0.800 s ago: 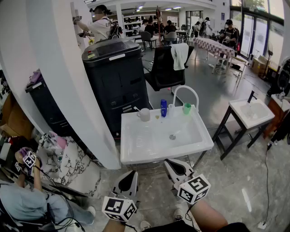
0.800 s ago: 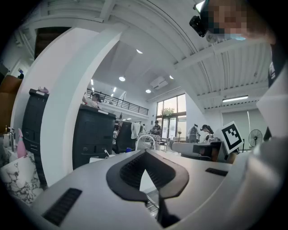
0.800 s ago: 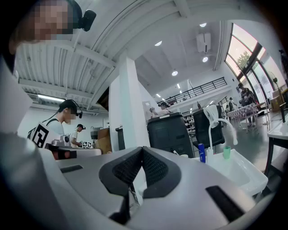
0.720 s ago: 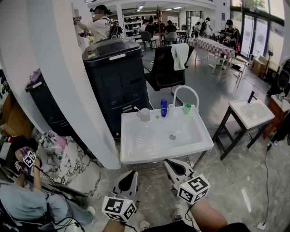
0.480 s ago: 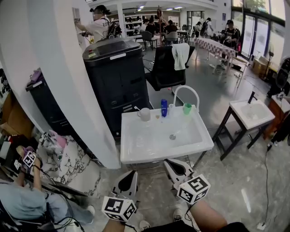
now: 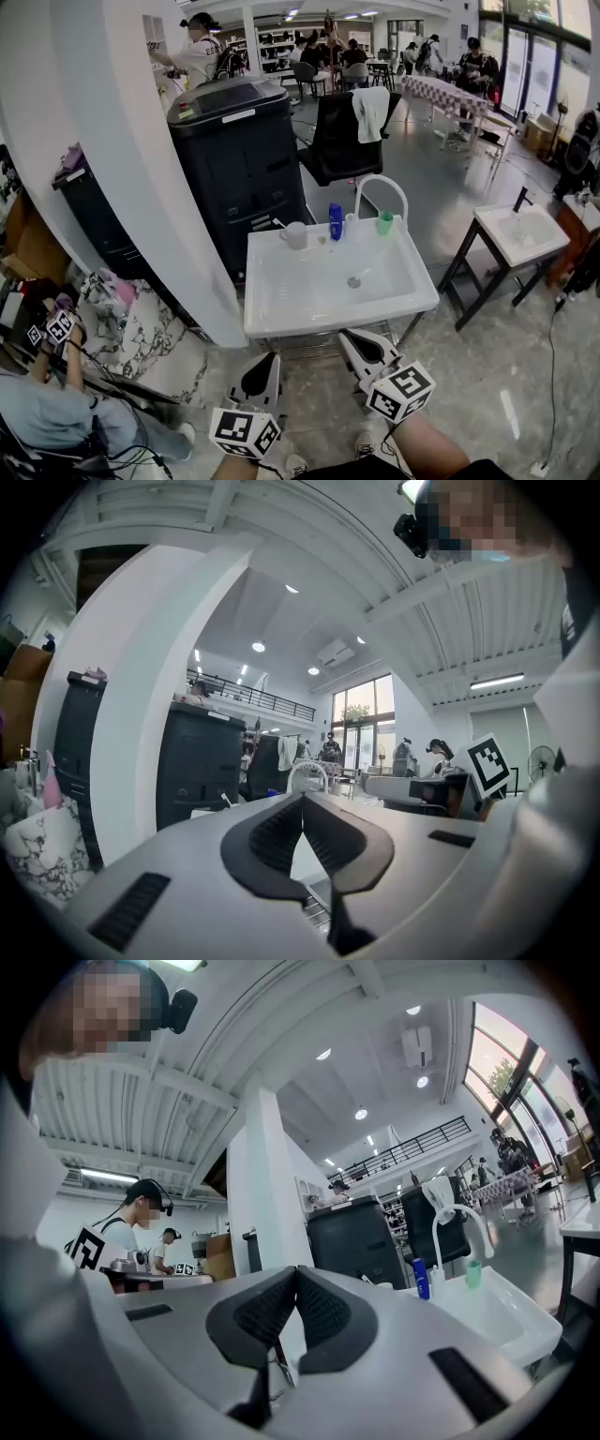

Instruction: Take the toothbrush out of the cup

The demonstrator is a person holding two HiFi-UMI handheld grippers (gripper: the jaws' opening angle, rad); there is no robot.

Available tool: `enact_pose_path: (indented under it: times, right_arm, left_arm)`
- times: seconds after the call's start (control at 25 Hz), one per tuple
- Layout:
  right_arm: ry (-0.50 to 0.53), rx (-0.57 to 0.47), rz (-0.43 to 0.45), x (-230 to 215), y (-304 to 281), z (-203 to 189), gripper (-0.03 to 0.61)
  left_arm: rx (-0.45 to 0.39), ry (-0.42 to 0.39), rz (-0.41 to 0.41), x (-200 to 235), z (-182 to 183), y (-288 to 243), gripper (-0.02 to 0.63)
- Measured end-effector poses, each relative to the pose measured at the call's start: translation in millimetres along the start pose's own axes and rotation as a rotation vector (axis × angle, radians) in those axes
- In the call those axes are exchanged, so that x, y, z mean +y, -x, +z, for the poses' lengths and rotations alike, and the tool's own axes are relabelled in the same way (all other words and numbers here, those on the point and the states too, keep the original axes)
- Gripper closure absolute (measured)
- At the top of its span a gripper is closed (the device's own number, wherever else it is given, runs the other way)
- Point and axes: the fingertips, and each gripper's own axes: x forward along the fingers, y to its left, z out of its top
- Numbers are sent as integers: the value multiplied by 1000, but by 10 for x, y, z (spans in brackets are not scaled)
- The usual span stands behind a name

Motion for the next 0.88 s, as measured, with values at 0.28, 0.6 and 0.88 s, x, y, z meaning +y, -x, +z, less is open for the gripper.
enact_pose_path:
  times: [0.28,0.6,0.88]
  right_arm:
    - [-28,-14,28,-262,126,111,561]
    - [-40,-28,76,-667,333,257,561]
    - [-55,-25,136,-946,473,301,560]
  left_arm:
    - [-8,8,19,-236,-12,-173,597]
    - [-29,19,29,-652,-27,-463,597]
    - [-27,-6,65,-960,-35,-653,597]
